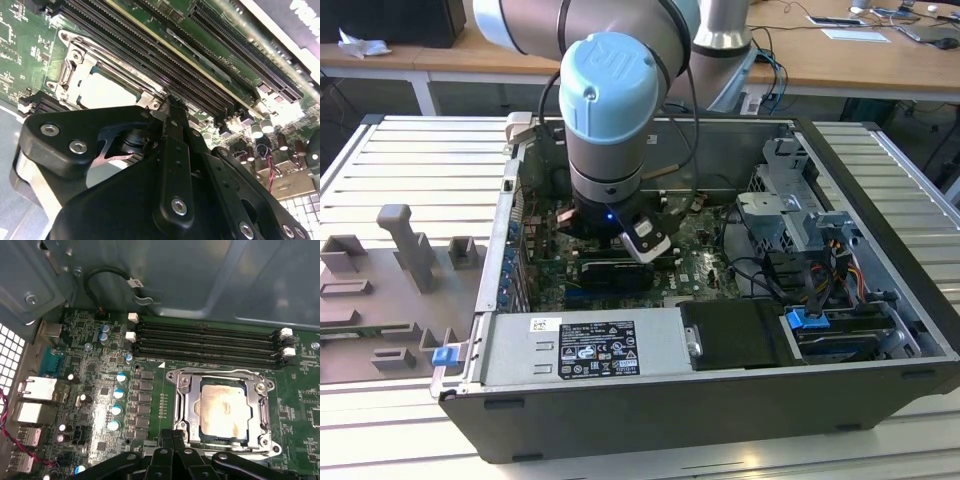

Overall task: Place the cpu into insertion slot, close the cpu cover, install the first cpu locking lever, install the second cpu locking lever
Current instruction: 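Install the second cpu locking lever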

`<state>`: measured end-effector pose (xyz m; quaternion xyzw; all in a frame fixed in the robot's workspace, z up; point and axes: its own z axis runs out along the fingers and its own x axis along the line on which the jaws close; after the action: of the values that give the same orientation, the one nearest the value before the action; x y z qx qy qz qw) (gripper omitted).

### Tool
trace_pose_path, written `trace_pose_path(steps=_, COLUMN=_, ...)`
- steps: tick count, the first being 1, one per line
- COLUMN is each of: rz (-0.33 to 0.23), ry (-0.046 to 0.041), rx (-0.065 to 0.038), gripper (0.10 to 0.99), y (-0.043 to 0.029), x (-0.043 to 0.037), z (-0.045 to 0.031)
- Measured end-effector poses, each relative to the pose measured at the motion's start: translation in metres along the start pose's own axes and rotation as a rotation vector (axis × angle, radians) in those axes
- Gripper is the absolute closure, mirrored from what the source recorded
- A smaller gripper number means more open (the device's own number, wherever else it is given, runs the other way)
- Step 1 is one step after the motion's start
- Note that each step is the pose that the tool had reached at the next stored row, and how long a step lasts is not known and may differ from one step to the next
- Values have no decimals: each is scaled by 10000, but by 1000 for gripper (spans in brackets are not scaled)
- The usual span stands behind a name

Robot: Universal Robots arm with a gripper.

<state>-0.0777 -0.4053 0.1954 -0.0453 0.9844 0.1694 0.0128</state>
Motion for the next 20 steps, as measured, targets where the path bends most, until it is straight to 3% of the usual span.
trace_pose_path(steps=4, rz=-1, ry=-3, rx=-65, gripper=980, y=-7, x=5, z=18)
trace_pose_path(steps=11, rz=-14, ry=0, rx=-85, gripper=980, y=-7, x=44, z=20)
trace_pose_path(steps=20, rz=-13, ry=-8, rx=-163, gripper=980, y=27, x=56, z=-71)
